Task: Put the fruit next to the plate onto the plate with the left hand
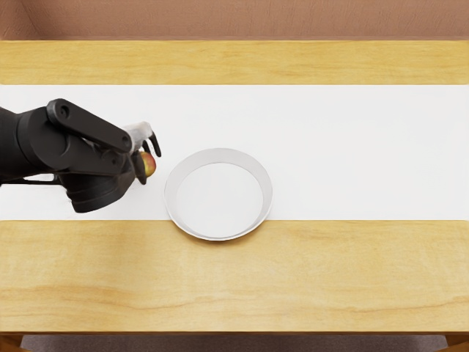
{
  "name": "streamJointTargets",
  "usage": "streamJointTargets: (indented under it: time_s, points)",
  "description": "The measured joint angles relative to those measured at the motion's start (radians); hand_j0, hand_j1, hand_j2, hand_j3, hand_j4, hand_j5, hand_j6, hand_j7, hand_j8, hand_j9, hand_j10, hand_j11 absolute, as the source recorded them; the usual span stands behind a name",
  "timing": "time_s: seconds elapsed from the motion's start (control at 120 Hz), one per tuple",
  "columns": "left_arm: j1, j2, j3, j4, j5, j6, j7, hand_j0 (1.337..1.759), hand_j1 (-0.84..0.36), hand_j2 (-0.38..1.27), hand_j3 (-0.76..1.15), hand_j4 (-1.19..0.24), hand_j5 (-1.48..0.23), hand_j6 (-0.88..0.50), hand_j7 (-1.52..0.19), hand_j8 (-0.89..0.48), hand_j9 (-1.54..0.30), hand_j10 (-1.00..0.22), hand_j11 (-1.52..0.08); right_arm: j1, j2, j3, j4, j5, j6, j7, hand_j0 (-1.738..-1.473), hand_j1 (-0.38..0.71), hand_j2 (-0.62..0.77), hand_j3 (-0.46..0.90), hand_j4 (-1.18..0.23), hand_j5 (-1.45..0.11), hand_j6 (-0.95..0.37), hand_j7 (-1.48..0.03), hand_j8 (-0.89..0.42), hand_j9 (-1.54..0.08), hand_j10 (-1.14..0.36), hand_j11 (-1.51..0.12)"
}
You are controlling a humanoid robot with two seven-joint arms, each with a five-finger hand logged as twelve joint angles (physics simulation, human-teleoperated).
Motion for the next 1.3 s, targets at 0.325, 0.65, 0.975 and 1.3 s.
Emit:
streamJointTargets:
  time_s: [0.325,0.65,0.975,1.3]
  points:
    - [-0.012,-0.115,-0.058,0.023,-0.039,-0.004,0.000,1.658,-0.31,0.32,0.00,-0.56,-0.75,-0.52,-0.75,-0.51,-0.73,-0.56,-0.74,0.000,0.000,0.000,0.000,0.000,0.001,0.000,-1.658,-0.35,0.00,0.00,0.00,0.00,0.00,0.00,0.00,0.00,0.00,0.00]
    - [-0.005,-0.130,-0.077,0.035,-0.048,-0.004,-0.001,1.658,-0.21,0.20,0.00,-0.47,-0.63,-0.46,-0.63,-0.45,-0.62,-0.48,-0.62,0.000,0.000,0.000,0.000,0.000,0.001,0.000,-1.658,-0.35,0.00,0.00,0.00,0.00,0.00,0.00,0.00,0.00,0.00,0.00]
    - [-0.001,0.038,-0.104,0.080,-0.041,-0.106,-0.006,1.658,0.19,0.05,0.00,-0.14,-0.18,-0.13,-0.18,-0.13,-0.18,-0.14,-0.18,0.000,0.000,0.000,0.000,0.000,0.000,0.000,-1.658,-0.35,0.00,0.00,0.00,0.00,0.00,0.00,0.00,0.00,0.00,0.00]
    - [0.127,0.619,-0.269,0.099,0.017,-0.443,-0.008,1.658,0.31,0.01,0.00,-0.04,-0.05,-0.04,-0.05,-0.04,-0.05,-0.04,-0.05,0.000,0.000,0.000,0.000,0.000,0.000,0.000,-1.658,-0.35,0.00,0.00,0.00,0.00,0.00,0.00,0.00,0.00,0.00,0.00]
